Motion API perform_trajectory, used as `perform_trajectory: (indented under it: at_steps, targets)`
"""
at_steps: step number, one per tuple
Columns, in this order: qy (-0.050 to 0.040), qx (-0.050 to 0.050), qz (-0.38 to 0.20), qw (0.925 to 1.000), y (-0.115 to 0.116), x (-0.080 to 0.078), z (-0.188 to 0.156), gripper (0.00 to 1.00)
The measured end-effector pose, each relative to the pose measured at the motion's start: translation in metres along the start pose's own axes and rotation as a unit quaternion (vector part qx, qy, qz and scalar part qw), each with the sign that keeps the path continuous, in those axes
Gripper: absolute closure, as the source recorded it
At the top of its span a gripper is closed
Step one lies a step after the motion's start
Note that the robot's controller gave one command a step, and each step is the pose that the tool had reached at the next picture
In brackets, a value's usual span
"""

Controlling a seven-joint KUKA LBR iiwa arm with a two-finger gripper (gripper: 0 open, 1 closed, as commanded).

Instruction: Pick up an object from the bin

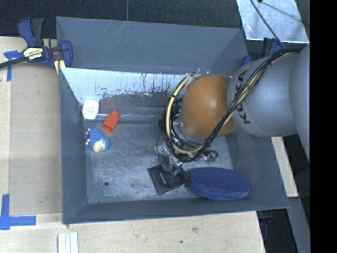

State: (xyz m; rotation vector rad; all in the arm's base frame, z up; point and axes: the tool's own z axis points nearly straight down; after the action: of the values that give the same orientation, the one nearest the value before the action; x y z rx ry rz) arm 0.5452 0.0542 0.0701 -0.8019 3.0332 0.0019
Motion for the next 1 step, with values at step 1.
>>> perform_trajectory:
  at_steps: [1]
  targets:
    - [-0.0038, 0.003, -0.001, 1.0000, -0.0046, -0.0086, -0.1398, 1.00]
